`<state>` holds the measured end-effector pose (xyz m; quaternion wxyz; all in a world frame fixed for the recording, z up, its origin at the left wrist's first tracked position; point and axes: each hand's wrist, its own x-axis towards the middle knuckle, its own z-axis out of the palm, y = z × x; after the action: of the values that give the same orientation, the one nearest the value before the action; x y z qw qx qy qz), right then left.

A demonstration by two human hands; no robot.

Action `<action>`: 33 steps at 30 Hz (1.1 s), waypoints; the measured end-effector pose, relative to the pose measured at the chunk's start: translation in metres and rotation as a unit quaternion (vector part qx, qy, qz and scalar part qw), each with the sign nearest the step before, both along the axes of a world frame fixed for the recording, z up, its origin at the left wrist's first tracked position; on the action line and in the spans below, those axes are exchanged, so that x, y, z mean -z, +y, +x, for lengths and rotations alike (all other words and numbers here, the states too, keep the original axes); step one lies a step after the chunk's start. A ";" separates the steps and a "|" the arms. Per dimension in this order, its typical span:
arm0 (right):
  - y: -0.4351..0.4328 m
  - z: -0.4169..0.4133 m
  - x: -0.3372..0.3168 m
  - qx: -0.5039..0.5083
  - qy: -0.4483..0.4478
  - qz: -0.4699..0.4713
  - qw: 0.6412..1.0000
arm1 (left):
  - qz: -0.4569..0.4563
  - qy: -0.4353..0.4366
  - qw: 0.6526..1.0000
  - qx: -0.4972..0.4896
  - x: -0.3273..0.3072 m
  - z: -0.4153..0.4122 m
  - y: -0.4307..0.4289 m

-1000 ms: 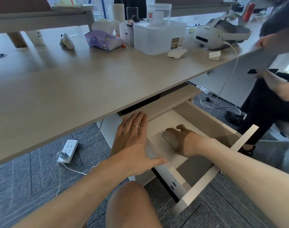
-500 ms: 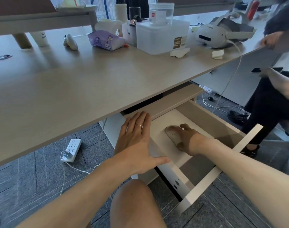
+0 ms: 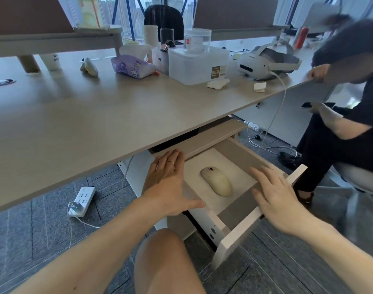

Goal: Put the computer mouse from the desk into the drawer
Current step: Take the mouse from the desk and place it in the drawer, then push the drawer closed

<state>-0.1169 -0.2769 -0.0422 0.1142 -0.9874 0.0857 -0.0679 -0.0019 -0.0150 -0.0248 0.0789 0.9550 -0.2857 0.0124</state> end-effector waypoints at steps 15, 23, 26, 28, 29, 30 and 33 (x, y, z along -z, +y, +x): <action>0.046 -0.002 0.003 0.304 -0.035 0.694 0.652 | 0.026 0.159 0.986 -0.044 -0.040 -0.011 -0.005; 0.063 0.049 0.002 0.300 -0.037 0.706 0.640 | 0.052 0.107 0.993 -0.001 -0.036 -0.008 -0.001; 0.067 0.073 0.004 0.298 -0.033 0.703 0.645 | 0.020 0.049 0.999 0.010 -0.030 -0.001 0.002; 0.071 0.090 0.006 0.297 -0.027 0.699 0.650 | 0.003 0.019 1.000 0.021 -0.026 0.005 0.006; 0.073 0.098 0.006 0.295 -0.024 0.700 0.650 | -0.004 0.010 1.000 0.027 -0.024 0.007 0.008; 0.075 0.105 0.007 0.292 -0.021 0.703 0.648 | -0.013 0.001 0.999 0.034 -0.022 0.009 0.010; 0.079 0.122 0.010 0.284 -0.013 0.717 0.637 | -0.042 -0.030 0.998 0.048 -0.016 0.013 0.015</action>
<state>0.0055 -0.1976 -0.0519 0.7623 -0.5217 0.3821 -0.0267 0.0109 -0.0002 -0.0090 0.1106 0.9352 -0.3327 0.0492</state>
